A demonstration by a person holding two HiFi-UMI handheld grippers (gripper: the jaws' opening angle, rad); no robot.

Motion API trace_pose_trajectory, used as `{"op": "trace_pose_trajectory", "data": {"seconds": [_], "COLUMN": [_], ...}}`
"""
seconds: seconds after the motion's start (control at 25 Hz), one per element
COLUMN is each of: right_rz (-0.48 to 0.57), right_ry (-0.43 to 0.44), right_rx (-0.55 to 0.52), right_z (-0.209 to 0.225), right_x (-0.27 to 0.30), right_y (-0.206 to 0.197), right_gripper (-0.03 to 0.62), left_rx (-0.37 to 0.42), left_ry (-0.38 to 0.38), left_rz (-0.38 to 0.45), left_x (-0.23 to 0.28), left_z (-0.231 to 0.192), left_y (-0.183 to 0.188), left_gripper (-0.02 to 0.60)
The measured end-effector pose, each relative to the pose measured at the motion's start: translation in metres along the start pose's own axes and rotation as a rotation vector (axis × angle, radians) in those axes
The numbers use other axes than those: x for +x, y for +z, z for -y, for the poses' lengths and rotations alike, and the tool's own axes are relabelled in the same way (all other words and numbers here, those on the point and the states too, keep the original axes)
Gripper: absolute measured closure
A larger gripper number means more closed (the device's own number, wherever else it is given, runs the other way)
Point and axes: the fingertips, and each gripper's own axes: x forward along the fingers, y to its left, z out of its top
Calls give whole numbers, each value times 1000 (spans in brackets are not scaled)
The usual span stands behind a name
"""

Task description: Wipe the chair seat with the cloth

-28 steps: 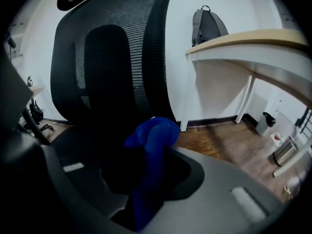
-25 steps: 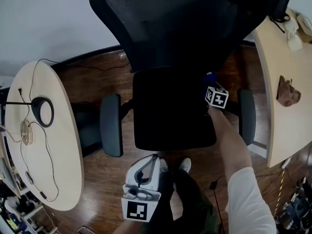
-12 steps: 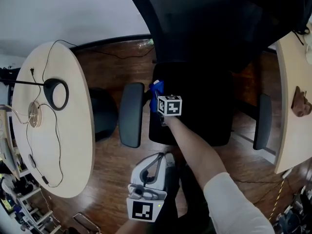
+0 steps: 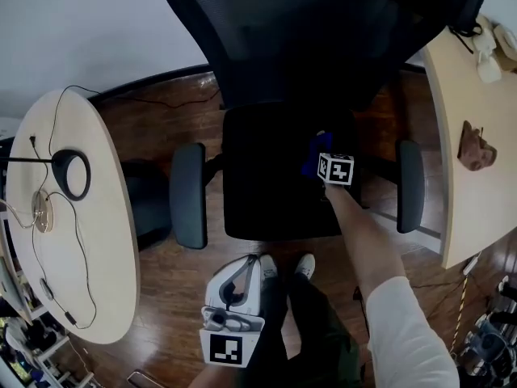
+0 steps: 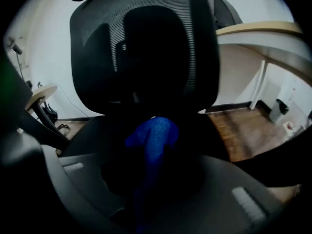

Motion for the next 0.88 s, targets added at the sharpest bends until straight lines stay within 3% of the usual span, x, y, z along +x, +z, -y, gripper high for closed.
{"op": "trace_pose_trajectory", "data": {"seconds": [0.16, 0.36, 0.52, 0.72, 0.88], "right_rz": [-27, -5, 88, 67, -18], "right_ry": [-128, -112, 37, 298, 336], "right_rx": [-16, -10, 23, 28, 24], "right_z": [92, 95, 14, -174, -254], "right_x": [-28, -41, -48, -42, -8], "right_y": [-5, 3, 22, -9, -58], "right_gripper": [499, 499, 499, 499, 499], "left_rx": [6, -1, -5, 5, 22], "left_ry": [-33, -60, -52, -20, 8], "left_rz": [9, 13, 13, 8, 5], "left_x": [16, 26, 23, 9, -8], "left_z": [18, 36, 38, 21, 7], "left_y": [0, -1, 6, 32, 39], "left_gripper": [549, 549, 549, 549, 549]}}
